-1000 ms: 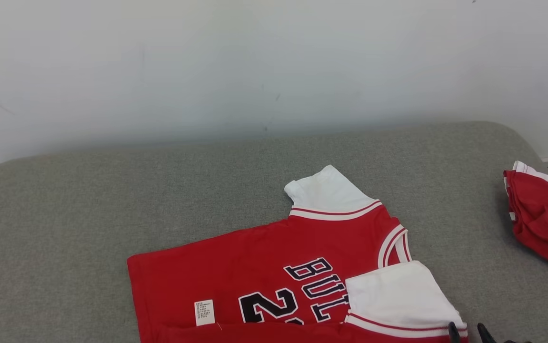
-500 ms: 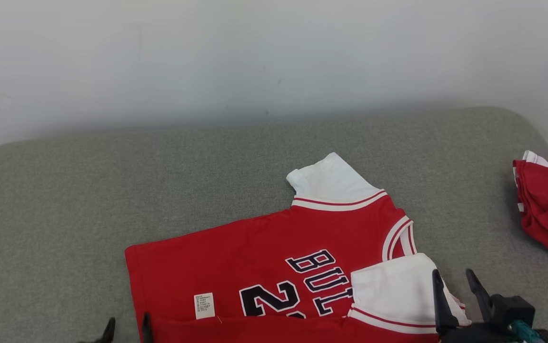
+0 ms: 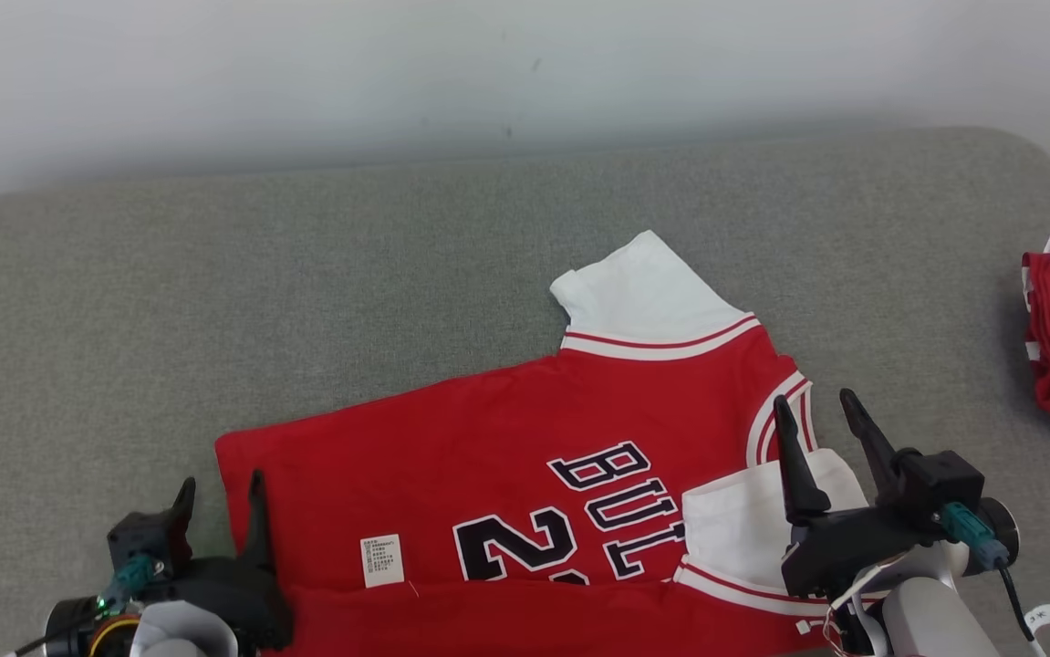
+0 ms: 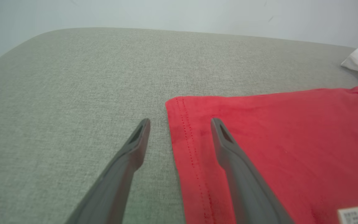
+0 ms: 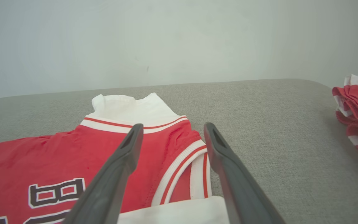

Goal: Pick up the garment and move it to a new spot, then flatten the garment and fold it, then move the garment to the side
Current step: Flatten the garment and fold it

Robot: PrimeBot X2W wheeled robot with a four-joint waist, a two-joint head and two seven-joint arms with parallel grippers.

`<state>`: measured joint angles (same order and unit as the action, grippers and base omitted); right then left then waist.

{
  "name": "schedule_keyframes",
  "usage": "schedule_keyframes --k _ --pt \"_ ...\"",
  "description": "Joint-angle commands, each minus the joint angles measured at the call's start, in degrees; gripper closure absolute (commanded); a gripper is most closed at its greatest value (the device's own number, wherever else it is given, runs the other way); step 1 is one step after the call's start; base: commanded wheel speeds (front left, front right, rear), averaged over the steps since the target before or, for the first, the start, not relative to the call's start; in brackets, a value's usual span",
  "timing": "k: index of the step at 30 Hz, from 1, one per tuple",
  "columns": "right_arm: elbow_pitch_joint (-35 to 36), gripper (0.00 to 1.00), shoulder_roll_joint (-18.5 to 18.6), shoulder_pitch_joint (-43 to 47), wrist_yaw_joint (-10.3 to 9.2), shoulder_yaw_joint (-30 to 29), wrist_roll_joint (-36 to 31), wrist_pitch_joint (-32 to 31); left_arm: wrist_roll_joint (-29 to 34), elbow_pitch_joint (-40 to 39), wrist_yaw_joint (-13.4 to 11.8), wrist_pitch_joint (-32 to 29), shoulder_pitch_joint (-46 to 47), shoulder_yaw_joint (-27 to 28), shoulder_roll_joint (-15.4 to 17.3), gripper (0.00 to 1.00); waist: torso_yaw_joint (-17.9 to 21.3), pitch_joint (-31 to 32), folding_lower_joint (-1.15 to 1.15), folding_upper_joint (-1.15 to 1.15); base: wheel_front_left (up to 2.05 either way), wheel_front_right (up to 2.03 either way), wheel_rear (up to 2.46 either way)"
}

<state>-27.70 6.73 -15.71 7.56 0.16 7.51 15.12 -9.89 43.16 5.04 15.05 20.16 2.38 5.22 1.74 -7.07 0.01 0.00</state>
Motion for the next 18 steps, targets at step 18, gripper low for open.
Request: schedule_keyframes --k 18 --pt "-6.5 0.0 4.8 -14.4 -0.18 11.2 2.4 -1.3 -0.4 14.6 -0.2 -1.3 13.1 -1.1 1.7 0.0 -0.3 -3.7 -0.01 0.0 0.0 0.0 0.0"
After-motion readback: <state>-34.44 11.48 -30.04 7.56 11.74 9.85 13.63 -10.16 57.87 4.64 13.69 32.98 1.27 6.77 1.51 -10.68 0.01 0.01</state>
